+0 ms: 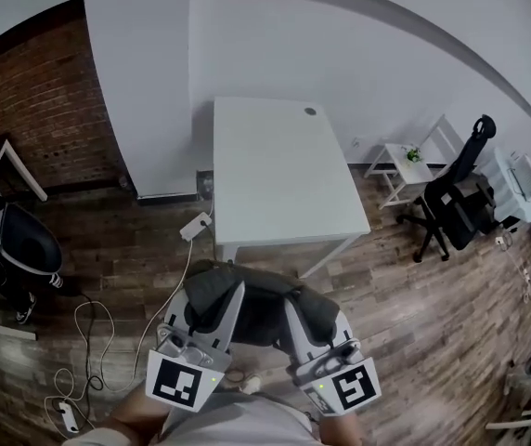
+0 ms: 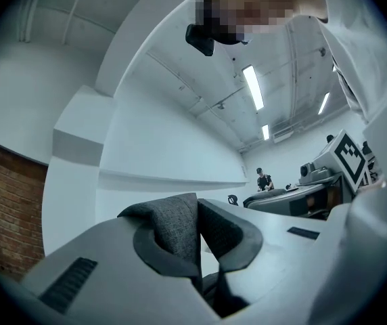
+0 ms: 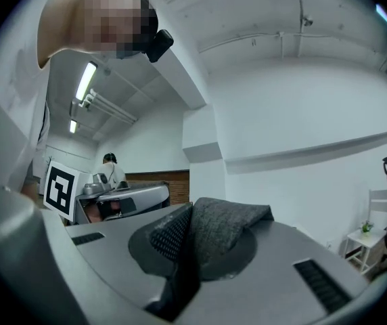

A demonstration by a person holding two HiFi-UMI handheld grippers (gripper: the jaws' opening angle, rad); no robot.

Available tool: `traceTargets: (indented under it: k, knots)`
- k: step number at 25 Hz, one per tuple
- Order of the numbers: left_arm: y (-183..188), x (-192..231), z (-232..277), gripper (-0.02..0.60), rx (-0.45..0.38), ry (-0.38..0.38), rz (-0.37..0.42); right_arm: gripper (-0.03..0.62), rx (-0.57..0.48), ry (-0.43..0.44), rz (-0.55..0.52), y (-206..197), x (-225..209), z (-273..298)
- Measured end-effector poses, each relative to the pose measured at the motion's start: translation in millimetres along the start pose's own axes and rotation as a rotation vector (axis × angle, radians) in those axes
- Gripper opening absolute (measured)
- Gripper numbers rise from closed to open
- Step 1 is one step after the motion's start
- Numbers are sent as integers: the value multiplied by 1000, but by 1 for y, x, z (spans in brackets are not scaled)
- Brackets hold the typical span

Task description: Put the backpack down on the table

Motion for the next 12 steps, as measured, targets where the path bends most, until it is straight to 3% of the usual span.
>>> traceTargets:
  k: [12]
  knots:
    - [8,73,73,41,6,-178,2,51,11,-158,-38,9,-39,79]
Point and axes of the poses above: the fingertips, and each gripper's own axes: z forward along the fingers, x to its left, y out of its top, the point moved 9 cm from there along -z, backward along the fingers, and after that the axes turned 8 degrees about -z, right-handed, at the moved point
